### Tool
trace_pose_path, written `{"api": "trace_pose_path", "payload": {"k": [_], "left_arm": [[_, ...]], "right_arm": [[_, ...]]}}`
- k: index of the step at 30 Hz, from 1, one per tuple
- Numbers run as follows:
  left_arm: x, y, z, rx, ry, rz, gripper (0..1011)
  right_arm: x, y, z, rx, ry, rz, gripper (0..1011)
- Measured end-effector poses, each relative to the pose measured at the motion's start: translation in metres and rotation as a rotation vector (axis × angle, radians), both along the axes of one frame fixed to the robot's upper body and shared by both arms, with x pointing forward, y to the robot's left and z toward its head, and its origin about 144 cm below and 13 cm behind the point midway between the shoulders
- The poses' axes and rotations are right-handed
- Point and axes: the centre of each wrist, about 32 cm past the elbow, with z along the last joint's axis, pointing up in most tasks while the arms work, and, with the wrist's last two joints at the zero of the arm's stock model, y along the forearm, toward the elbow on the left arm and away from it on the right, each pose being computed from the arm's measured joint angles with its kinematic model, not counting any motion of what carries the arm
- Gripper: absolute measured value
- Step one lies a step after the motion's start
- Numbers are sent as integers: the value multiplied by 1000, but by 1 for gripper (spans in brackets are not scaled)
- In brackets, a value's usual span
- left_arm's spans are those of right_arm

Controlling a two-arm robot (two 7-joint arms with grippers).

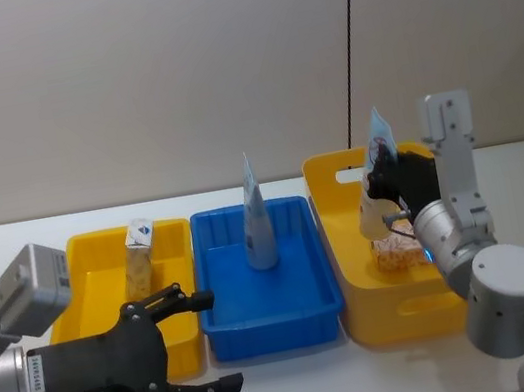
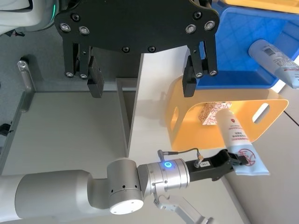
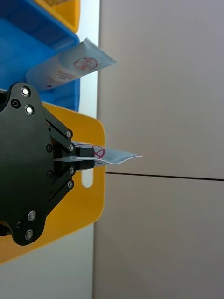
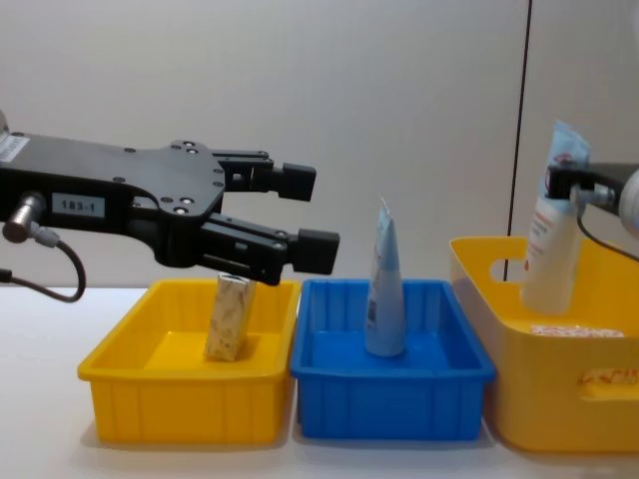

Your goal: Bimanual collaborative sorting of washing and personal care products

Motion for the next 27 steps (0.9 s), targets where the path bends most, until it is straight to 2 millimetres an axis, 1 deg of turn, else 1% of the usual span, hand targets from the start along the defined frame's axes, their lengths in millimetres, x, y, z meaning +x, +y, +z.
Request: {"api": "trace_pose_path", "payload": {"k": [10,19,20,21,24,25,26,27], "left_arm": [[0,0,0,0,0,0,1002],[0,0,0,0,0,0,1001],[0,0,0,0,0,0,1001],[0,0,0,0,0,0,1001],[0,0,0,0,0,0,1001],[0,0,0,0,0,0,1001],[0,0,0,0,0,0,1001],[0,0,0,0,0,0,1001]], "right_arm": [[-2,-5,-11,-14,56,1,4],[-2,-5,-15,-31,100,25,4],[-3,-5,-16,-33,103,28,14],[-3,-5,-16,-37,110,32,61],[-3,-5,-17,-44,119,37,115],[-3,-5,-17,-48,124,40,174],[-3,-5,-17,-49,126,41,174],[-3,-5,-18,-51,128,41,236]]}}
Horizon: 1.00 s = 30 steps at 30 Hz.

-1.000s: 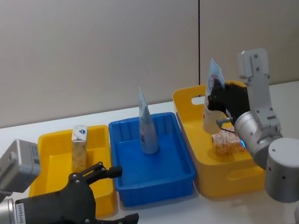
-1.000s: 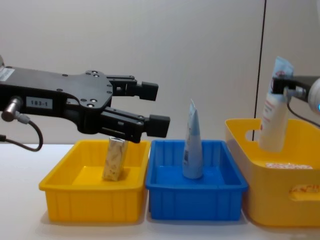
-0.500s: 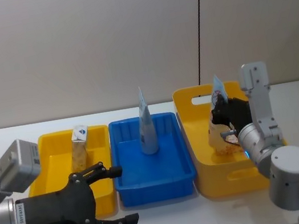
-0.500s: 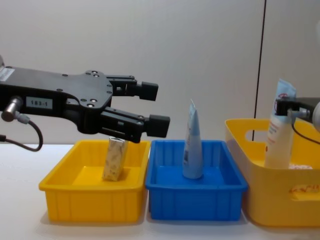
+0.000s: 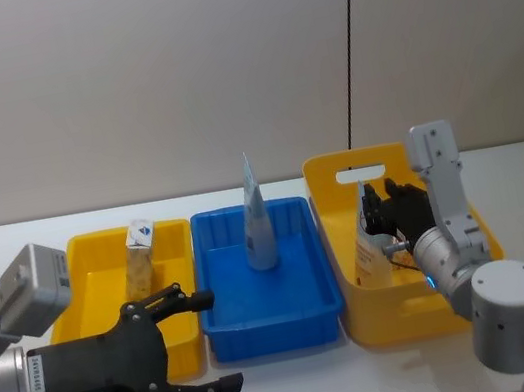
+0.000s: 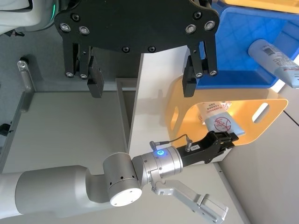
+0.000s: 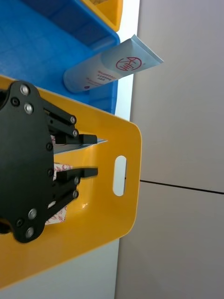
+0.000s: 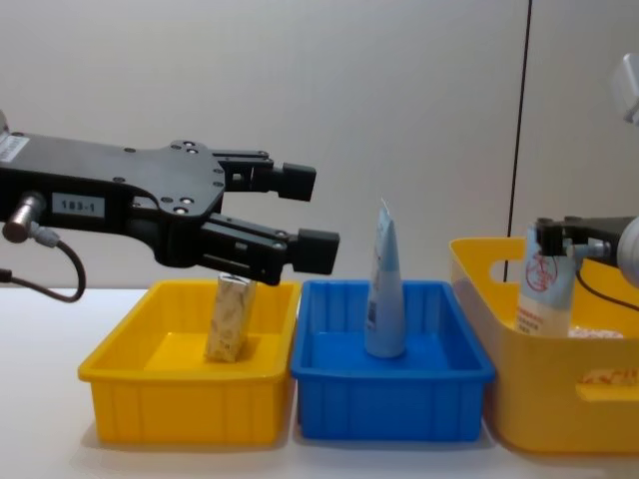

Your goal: Bimanual collaborative sorting of washing and personal care products

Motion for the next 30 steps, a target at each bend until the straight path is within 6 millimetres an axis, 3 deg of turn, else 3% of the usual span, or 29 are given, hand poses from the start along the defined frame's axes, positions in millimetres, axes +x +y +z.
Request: {"api": "trace_pose_path", "payload": {"k": [4,12,21,26,30], "left_arm": [[0,0,0,0,0,0,1001],[0,0,0,0,0,0,1001],[0,0,0,0,0,0,1001],[0,0,0,0,0,0,1001],[0,0,0,0,0,0,1001]], "right_arm": [[0,0,0,-6,4,0,339],[4,3,4,-7,-27,-21,651],[4,8,16,34,-84,10,901],[1,9,24,64,-114,62,1002],[-2,9,27,80,-128,104,1000]]}}
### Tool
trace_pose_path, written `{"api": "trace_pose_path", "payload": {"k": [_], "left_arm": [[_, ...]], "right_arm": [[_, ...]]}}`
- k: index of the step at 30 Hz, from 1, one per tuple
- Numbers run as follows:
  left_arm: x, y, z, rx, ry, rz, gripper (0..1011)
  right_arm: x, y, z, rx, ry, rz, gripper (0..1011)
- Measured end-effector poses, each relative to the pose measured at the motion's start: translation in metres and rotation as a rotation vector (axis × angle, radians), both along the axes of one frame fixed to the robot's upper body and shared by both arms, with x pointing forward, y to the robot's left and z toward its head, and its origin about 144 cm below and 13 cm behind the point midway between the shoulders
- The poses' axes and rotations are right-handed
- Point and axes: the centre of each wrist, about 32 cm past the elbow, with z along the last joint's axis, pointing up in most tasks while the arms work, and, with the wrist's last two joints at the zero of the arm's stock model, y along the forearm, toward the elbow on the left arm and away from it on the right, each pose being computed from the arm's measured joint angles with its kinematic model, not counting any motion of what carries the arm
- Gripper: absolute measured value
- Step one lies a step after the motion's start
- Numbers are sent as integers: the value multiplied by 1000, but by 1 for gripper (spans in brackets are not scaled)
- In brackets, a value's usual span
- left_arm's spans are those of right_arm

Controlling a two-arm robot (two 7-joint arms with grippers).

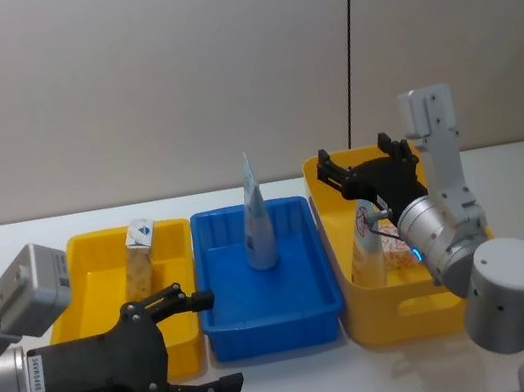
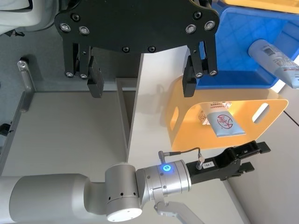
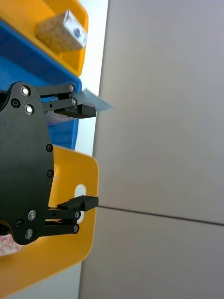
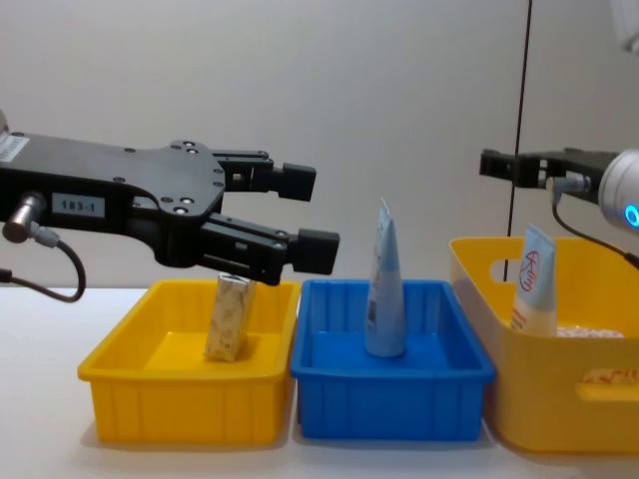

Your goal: Bimanual collaborative sorting of washing and personal care products

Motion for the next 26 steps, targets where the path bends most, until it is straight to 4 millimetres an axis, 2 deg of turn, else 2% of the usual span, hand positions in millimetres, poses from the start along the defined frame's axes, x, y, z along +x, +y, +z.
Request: {"api": "trace_pose_path", "payload": {"k": [26], "left_arm": [[0,0,0,0,0,0,1001]], "right_arm": [[-34,-21,17,-78,-22,386,1000]]}}
